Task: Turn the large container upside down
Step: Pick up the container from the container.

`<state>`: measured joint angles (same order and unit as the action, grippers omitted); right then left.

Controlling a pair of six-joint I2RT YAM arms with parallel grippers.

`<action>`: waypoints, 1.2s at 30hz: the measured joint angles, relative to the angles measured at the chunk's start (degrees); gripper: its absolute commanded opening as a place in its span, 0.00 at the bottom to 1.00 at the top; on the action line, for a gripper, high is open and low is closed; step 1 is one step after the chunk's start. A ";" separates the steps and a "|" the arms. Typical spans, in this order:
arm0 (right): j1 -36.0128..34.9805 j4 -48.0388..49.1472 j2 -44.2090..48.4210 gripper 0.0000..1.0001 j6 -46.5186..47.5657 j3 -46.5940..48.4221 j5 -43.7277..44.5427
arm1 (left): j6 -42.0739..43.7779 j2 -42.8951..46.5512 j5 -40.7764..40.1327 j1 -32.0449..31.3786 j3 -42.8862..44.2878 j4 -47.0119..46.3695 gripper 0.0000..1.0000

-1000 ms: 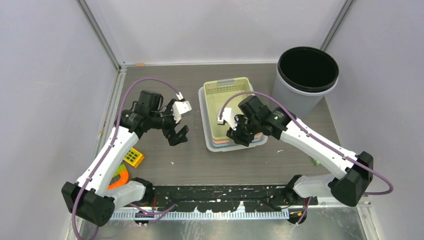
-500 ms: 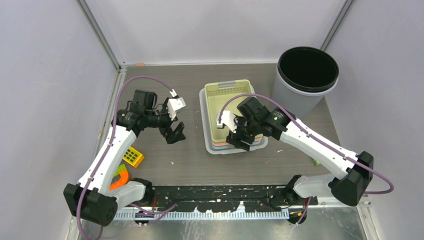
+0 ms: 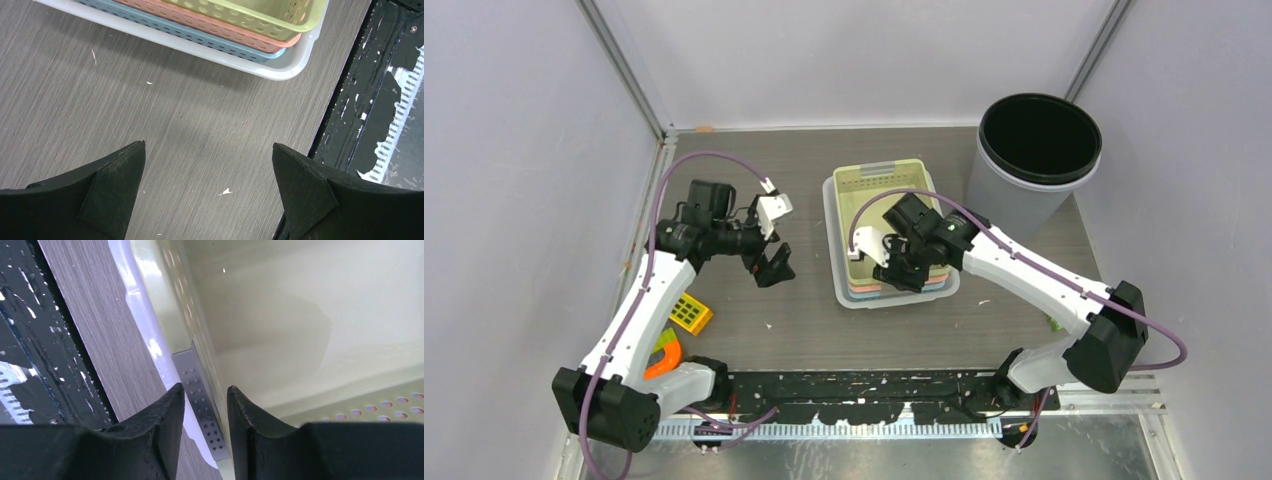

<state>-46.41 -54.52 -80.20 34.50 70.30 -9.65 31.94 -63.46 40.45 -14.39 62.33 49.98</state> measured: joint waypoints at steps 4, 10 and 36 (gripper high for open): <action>-0.02 -1.66 0.15 0.19 0.90 2.08 -0.37 | -0.04 -0.04 0.33 0.24 -0.02 -0.04 1.00; -0.70 -3.34 1.40 0.01 1.68 5.11 -2.14 | -0.22 -0.07 0.39 0.28 -0.28 -0.42 1.00; -0.42 -5.03 7.82 0.01 -15.69 33.35 -12.98 | 0.48 -1.20 3.96 0.55 14.67 -1.03 1.00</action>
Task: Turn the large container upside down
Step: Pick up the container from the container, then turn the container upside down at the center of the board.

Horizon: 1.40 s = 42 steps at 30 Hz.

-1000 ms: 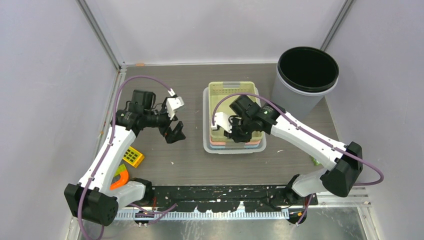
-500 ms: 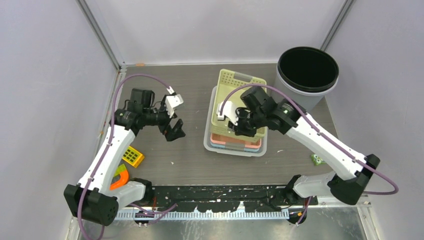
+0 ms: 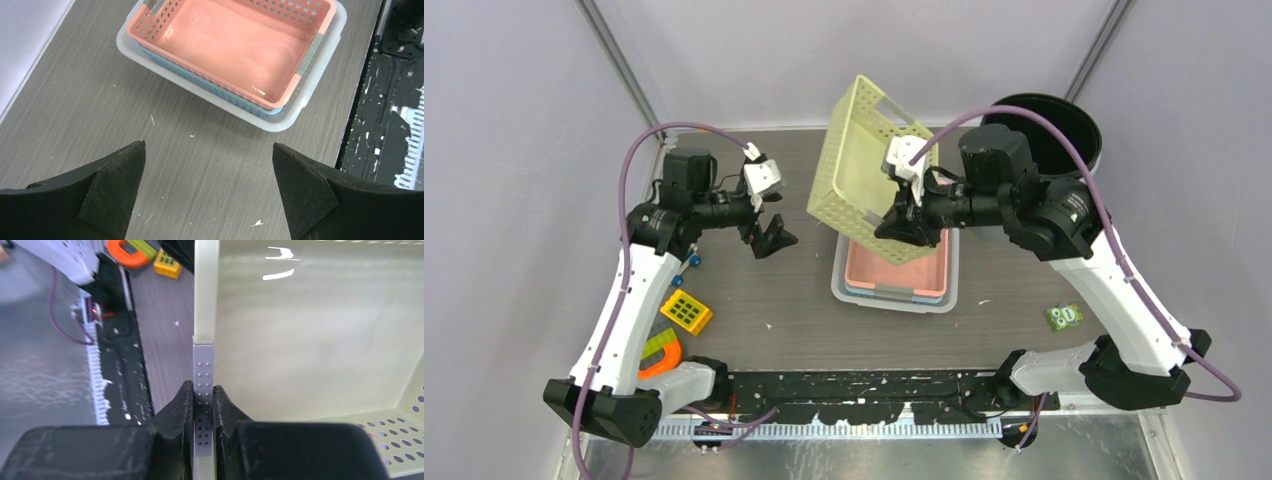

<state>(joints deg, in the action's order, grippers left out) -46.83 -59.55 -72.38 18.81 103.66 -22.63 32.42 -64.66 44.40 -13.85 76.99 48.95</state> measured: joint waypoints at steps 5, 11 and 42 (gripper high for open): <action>0.15 1.97 -5.18 0.01 -8.00 7.61 -4.79 | -3.08 -0.13 1.29 0.00 0.13 -0.72 1.00; 3.17 7.67 -11.26 0.01 -21.31 12.26 -10.82 | -6.62 -0.11 0.33 0.35 2.78 -1.16 1.00; 16.28 69.75 -46.10 0.02 -91.23 1.42 -23.39 | -14.88 4.76 -47.78 0.33 -4.37 -9.55 1.00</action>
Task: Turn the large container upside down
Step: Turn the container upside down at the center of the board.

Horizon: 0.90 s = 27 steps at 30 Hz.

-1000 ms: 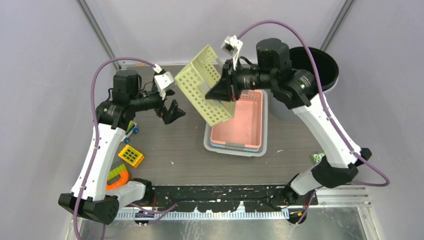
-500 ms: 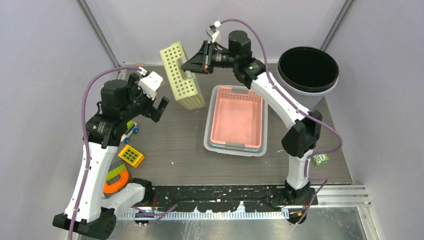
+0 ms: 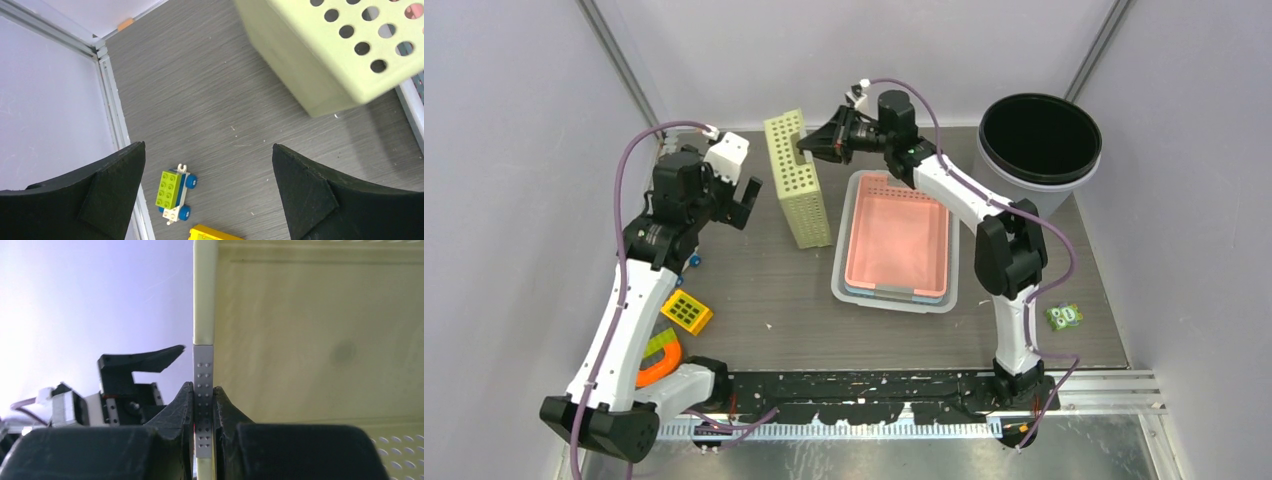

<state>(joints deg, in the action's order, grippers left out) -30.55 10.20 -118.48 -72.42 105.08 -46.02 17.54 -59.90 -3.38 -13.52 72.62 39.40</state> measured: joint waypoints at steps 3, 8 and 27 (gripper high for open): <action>2.12 -0.61 0.00 0.03 0.17 -2.73 1.36 | -1.03 -1.36 0.22 0.00 0.00 -1.36 1.00; 4.92 -2.49 1.60 0.11 1.36 -3.87 3.48 | -2.43 -3.23 1.73 0.00 0.00 -3.21 1.00; 6.51 -29.57 13.73 0.31 25.79 -4.33 15.98 | -5.84 -8.44 9.64 -0.02 0.00 -9.42 1.00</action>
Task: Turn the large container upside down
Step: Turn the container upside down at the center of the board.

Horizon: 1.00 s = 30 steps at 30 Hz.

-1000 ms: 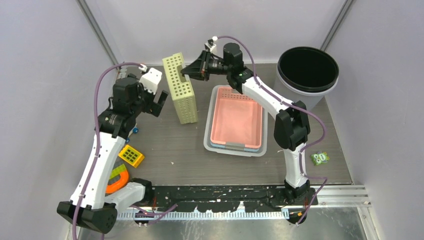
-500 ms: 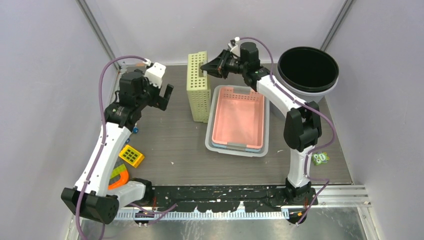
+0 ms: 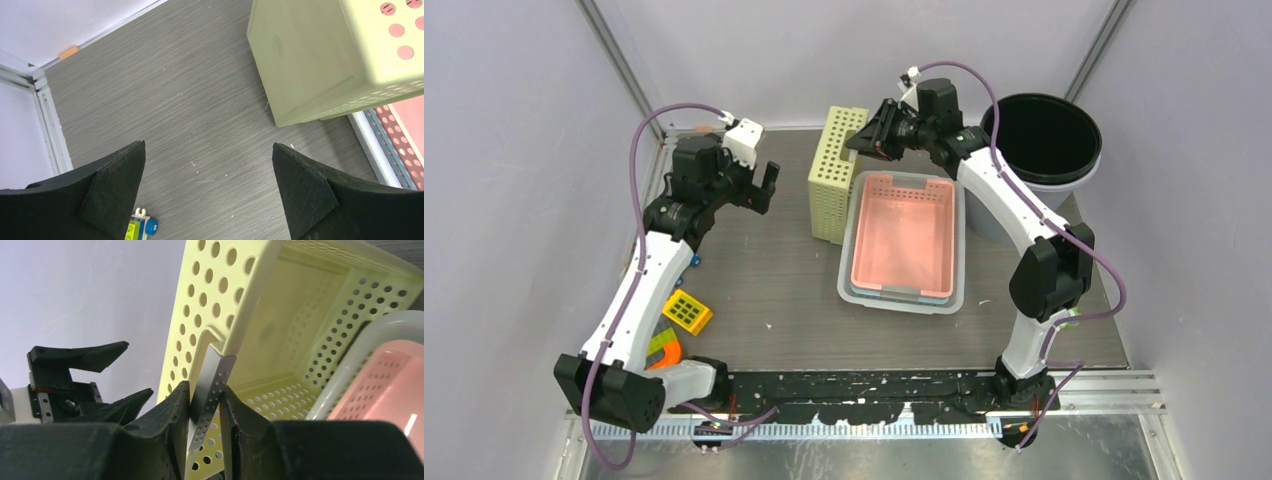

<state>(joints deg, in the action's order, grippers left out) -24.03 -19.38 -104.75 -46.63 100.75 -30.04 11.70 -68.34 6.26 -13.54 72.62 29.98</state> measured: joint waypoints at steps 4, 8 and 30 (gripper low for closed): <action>0.70 -3.26 0.31 0.34 2.45 1.05 2.10 | -0.85 -0.70 0.92 0.00 -0.04 -0.68 1.00; 1.49 -7.96 0.26 0.35 4.04 3.17 3.87 | -1.03 -0.85 1.33 0.00 -0.66 -1.05 1.00; 2.78 -29.16 -5.27 0.29 14.19 8.74 1.60 | -0.76 -0.63 0.81 0.02 -3.67 -3.32 1.00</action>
<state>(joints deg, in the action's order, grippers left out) -21.26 -48.53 -110.02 -32.45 109.49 -28.45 10.94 -68.97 7.07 -13.52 68.95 26.65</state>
